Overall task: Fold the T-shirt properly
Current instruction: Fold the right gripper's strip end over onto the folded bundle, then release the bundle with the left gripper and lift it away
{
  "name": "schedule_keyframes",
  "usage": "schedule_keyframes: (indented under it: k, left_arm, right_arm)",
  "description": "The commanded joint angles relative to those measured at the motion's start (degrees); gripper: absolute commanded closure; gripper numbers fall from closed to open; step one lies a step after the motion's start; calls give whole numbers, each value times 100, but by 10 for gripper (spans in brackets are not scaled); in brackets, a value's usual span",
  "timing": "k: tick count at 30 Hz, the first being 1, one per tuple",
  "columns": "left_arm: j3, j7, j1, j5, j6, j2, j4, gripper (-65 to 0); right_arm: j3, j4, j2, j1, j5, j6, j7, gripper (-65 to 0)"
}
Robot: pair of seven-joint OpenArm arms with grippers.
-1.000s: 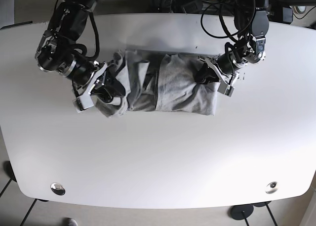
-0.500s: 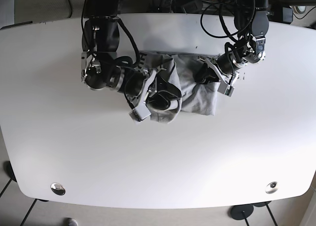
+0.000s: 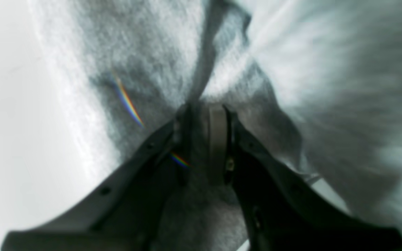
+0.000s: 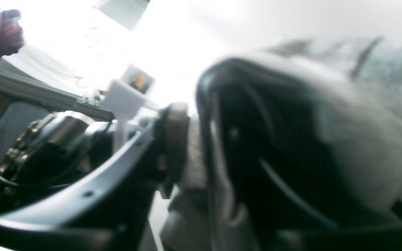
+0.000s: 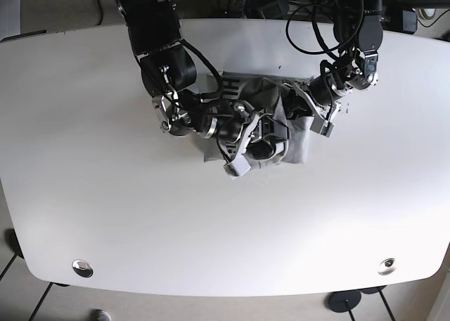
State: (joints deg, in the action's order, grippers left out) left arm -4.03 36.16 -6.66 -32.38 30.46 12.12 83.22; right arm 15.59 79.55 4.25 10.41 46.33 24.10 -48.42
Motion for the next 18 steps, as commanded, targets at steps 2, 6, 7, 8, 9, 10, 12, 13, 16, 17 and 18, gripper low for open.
schedule_keyframes:
  k: [2,6,7,8,9,10,12,13,16,17,18]
  left_arm:
    - [-41,54,28,51,0,50,122,-63]
    - [-665,63,-174,-239,9,-126,1010,-63]
    - [-964,72,-262,-432,9,-109,1361,-63]
    - [-1157,72,-367,-520,9,-109,1599,-63]
    - [-1377,72,-491,-555,9,-91,1801,-63]
    - [-1641,72,-631,-573,9,14,1977,-63]
    - [-2335,72,-895,-590,9,199,2091,-63]
    - [-2652,72,-974,-564,9,261,2091,-63]
    - [-3381,72,-1106,-555,18,516,1968,-65]
    - [-3452,72,-1123,-555,18,621,1907,-65]
    - [-3487,72,-1132,-555,18,726,1827,-65]
  right_arm:
    - [1,111,1,150,128,-102,144,-379]
    - [1,129,-16,167,128,-225,144,-474]
    - [10,129,-16,194,128,-225,144,-474]
    - [10,129,-8,202,128,-225,144,-474]
    - [10,129,10,202,128,-225,144,-474]
    - [10,137,19,211,128,-225,144,-474]
    - [71,120,124,317,137,-269,126,-474]
    - [177,137,186,326,137,-269,126,-474]
    - [476,392,203,440,181,-383,117,-474]
    - [546,603,195,440,181,-410,117,-474]
    - [572,867,186,413,181,-419,100,-474]
